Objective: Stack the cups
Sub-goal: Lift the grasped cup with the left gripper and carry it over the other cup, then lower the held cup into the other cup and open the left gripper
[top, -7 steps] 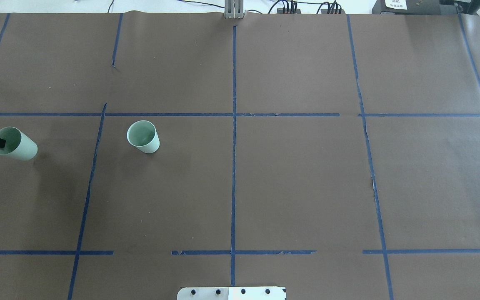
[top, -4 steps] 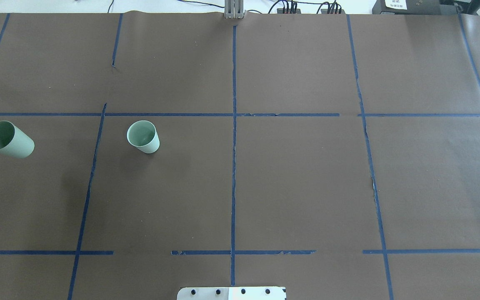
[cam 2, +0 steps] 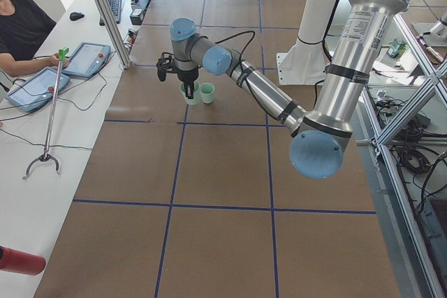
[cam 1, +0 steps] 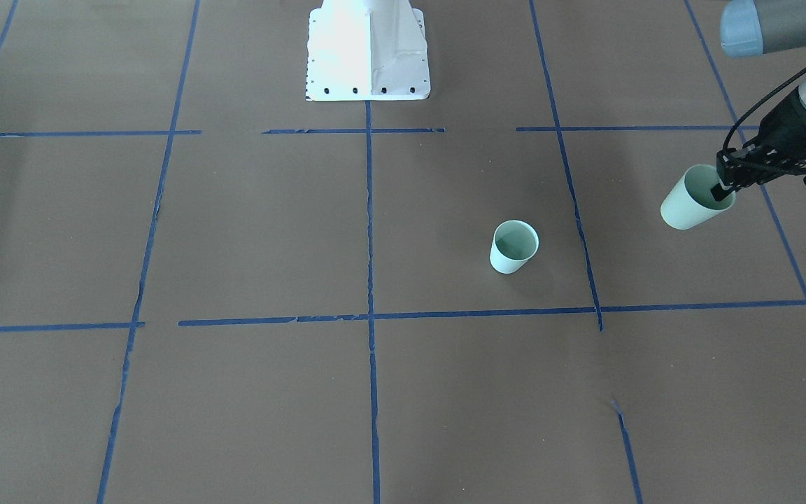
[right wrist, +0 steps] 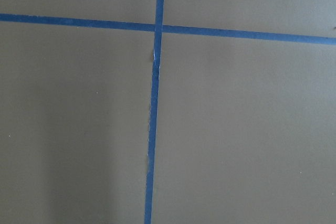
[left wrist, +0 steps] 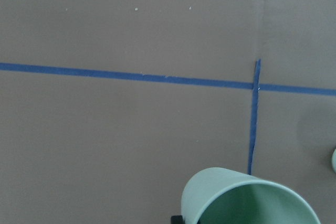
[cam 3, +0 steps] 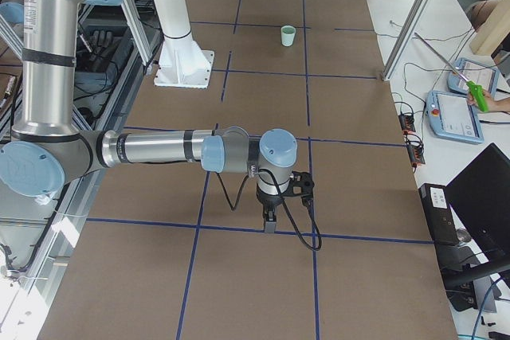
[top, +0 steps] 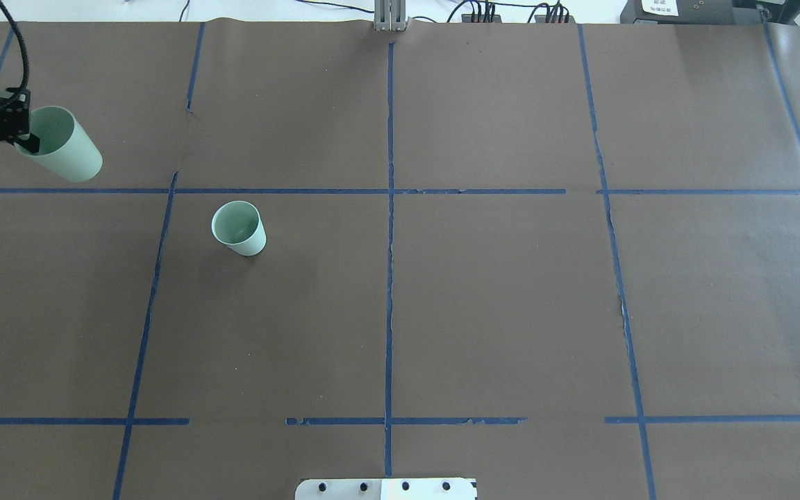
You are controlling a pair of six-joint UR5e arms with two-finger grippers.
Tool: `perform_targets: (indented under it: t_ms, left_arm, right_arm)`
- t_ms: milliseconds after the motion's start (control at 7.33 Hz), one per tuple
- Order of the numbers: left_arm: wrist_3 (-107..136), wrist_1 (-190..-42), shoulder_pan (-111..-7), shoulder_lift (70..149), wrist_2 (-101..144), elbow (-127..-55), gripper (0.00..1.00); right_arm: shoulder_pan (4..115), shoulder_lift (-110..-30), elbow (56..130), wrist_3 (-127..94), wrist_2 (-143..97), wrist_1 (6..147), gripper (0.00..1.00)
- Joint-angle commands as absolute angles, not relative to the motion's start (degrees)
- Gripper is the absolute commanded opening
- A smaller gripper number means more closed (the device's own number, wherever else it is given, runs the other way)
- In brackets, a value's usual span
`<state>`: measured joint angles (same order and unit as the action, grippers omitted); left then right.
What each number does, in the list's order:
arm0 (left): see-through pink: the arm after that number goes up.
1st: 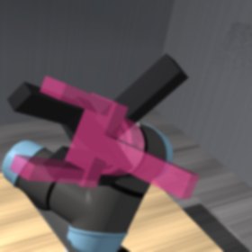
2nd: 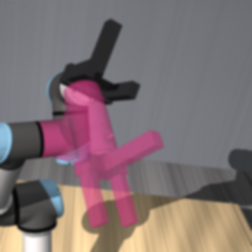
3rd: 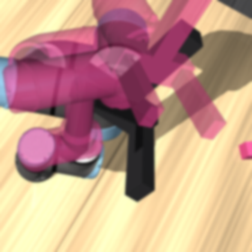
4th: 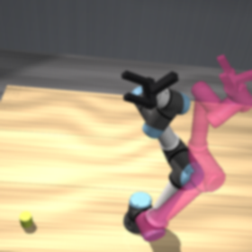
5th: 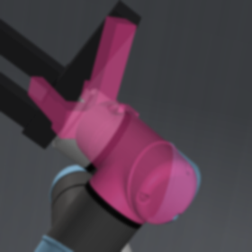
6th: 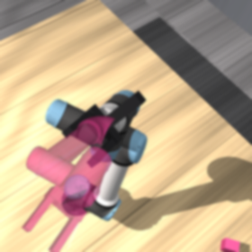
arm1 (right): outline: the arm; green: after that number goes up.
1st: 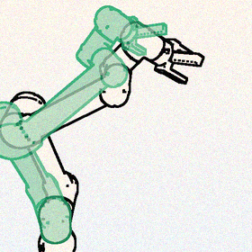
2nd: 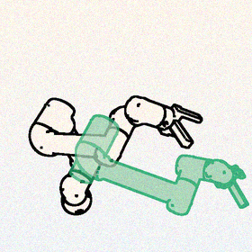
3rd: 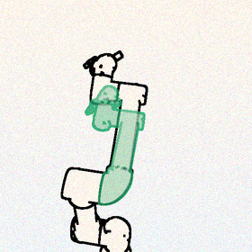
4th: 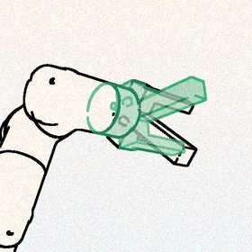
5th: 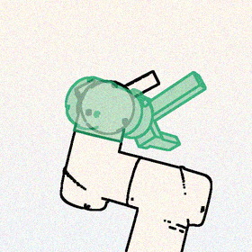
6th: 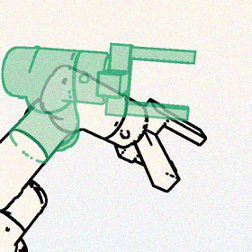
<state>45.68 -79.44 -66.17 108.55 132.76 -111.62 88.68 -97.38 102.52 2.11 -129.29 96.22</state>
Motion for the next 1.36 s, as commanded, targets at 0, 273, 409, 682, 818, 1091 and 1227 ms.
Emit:
perform_targets:
  t_ms: [0, 273, 409, 682, 818, 1091, 1227]
  left_arm:
    - [57.4, -78.0, -58.3, 114.3, 131.5, -111.3, 0.0]
    - [68.2, -88.7, -51.8, 114.9, 127.8, -107.7, 0.0]
    - [68.6, -90.1, -50.8, 114.9, 127.8, -106.2, 0.0]
    - [68.6, -94.3, -50.5, 115.0, 127.7, -102.3, 0.0]
    - [68.6, -95.3, -50.4, 115.0, 127.4, -101.7, 0.0]
    - [68.6, -95.4, -49.9, 115.0, 127.4, -101.6, 0.0]
    - [68.6, -95.4, -49.7, 115.0, 127.4, -101.6, 0.0]
  right_arm:
    - [88.7, -97.4, 102.5, 2.1, -129.3, 96.2, 1.0]
    - [88.7, -97.4, 102.5, 2.1, -129.3, 96.2, 1.0]
    - [88.7, -97.4, 102.5, 2.1, -129.3, 96.2, 1.0]
    - [88.7, -97.4, 102.5, 2.1, -129.3, 96.2, 1.0]
    - [88.7, -97.4, 102.5, 2.1, -129.3, 96.2, 1.0]
    - [88.7, -97.4, 102.5, 2.1, -129.3, 96.2, 1.0]
    - [88.7, -97.4, 102.5, 2.1, -129.3, 96.2, 1.0]
